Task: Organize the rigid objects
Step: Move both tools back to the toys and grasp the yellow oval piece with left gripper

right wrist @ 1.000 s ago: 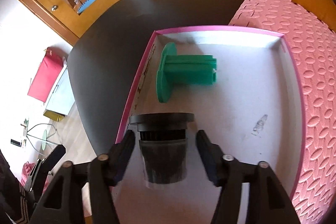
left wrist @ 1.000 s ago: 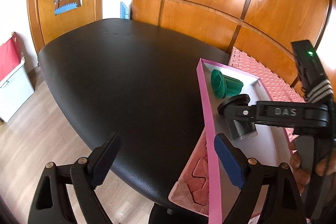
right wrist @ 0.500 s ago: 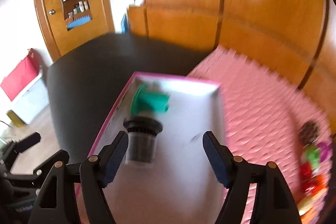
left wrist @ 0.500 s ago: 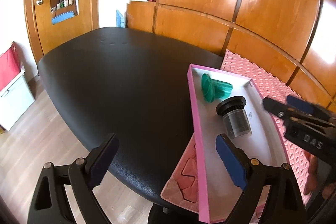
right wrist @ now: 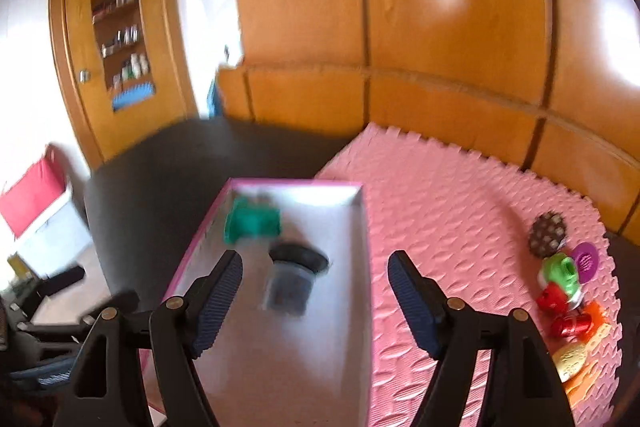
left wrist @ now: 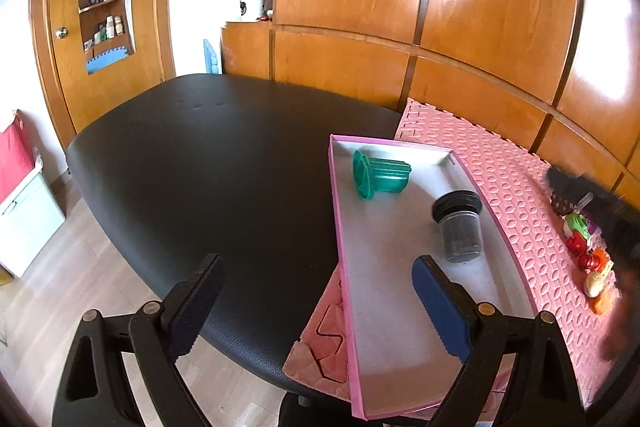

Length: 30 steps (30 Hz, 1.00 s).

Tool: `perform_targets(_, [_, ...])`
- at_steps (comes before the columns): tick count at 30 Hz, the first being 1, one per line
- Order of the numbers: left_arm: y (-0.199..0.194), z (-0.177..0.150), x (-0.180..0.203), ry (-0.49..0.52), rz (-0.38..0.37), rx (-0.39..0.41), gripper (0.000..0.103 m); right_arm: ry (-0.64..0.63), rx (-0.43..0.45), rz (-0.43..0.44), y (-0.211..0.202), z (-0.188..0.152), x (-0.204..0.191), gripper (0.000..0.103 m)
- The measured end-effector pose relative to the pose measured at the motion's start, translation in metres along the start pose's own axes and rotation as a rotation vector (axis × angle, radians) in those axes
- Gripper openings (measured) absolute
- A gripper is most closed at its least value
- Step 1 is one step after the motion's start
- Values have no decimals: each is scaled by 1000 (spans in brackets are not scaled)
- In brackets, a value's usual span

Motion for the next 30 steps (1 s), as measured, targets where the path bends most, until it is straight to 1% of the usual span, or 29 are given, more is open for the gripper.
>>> perform_targets(1, [0,1,2,5,0,2,95,10,40,-5,-8,5,4,77])
perform_targets(2, [0,2,4,10,1,3,95,9,78,-12,-16,9,6,83])
perform_targets(3, [-1,2,6,18,1,4,95,-8,108,-26,-20,11,9,86])
perform_targets(4, [-1,3,9,24,0,6,95,-31,114,-51,-22,13,12,86])
perform_targets(6, [-1,3,14,40,0,5,97,-41,97,-82,-22,13,21,86])
perform_targets(13, [0,3,33,80,-26,-3,98,7,3,-117,-23,4,65,86])
perform_targets(16, [-2,3,42,100,-45,-1,98,10,-16,-145,-25,2,86,86])
perform_targets(20, [-3,6,54,136,-62,2,98,49,5,-220,-40,12,131,86])
perform_targets(23, [-5,9,65,164,-82,9,98,108,29,-292,-56,24,176,86])
perform_targets(27, [-9,15,84,201,-127,21,98,241,50,-384,-78,32,252,86])
perform_targets(30, [-15,21,109,262,-167,43,98,360,54,-448,-89,23,311,86])
Point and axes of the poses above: each gripper's, at about its wrist camera, not at the fingertips, and y roughly the way its jaws point, x to its right, z to its top, the point moved 7 cm from there along y, roughly the way its jaws point, and after that the axes turned 13 degrees about y, right-handed, at the moved point
